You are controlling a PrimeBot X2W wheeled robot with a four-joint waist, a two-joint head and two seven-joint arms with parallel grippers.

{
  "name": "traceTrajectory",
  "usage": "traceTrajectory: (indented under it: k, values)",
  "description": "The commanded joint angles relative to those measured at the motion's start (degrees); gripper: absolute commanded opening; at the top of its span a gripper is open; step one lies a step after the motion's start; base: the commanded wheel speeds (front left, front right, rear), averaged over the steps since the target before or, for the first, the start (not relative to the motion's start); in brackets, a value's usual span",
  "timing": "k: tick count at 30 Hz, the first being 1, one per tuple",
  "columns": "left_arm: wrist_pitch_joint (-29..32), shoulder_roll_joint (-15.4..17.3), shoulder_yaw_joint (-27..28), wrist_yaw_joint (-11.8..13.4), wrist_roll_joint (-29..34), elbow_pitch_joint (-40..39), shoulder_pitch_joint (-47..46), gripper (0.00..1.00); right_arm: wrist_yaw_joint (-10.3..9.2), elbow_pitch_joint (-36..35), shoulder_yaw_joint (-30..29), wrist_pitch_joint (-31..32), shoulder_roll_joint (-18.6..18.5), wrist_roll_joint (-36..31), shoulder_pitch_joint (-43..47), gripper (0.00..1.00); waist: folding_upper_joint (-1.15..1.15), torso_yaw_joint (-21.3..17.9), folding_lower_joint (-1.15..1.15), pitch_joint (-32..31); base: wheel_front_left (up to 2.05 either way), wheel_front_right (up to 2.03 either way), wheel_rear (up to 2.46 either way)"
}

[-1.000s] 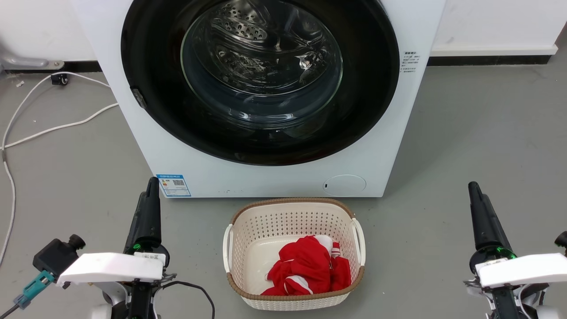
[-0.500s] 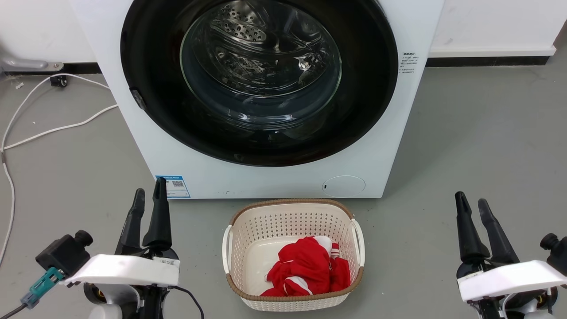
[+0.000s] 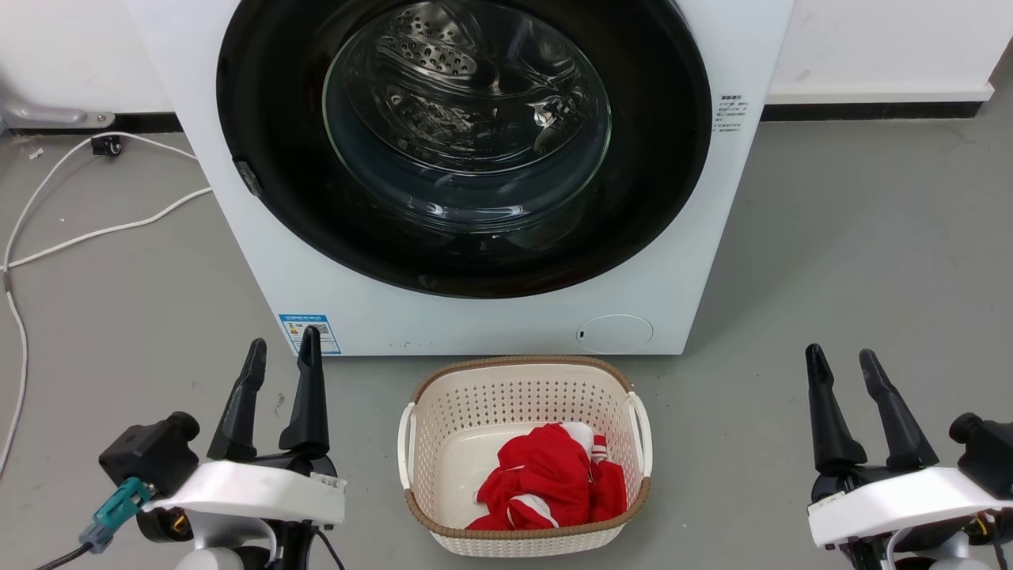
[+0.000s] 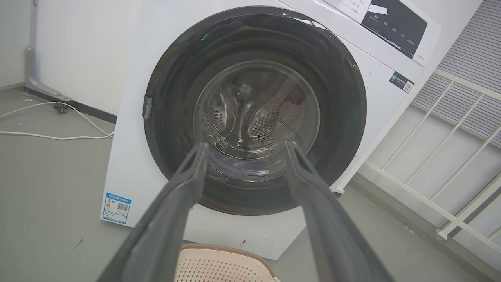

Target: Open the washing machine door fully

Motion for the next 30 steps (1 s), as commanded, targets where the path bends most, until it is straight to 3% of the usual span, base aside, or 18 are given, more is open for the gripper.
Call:
traceTrajectory:
  k: [1, 30]
  values:
    - [-0.37, 0.51, -0.31, 0.15, 1.41, -0.78, -0.08, 1.00, 0.01, -1.04, -0.03, -0.11, 0.00, -1.50, 0.00, 1.00, 0.00, 0.00, 0.00, 0.00, 0.00, 0.00, 0.00]
    - [-4.33, 2.78, -3.55, 4.14, 16.56, -1.55, 1.04, 1.00, 0.00, -1.71, 0.27, -0.57, 0.11, -17.35, 1.55, 1.00, 0.00, 0.08, 0.00, -0.27, 0.00, 0.00, 0.00]
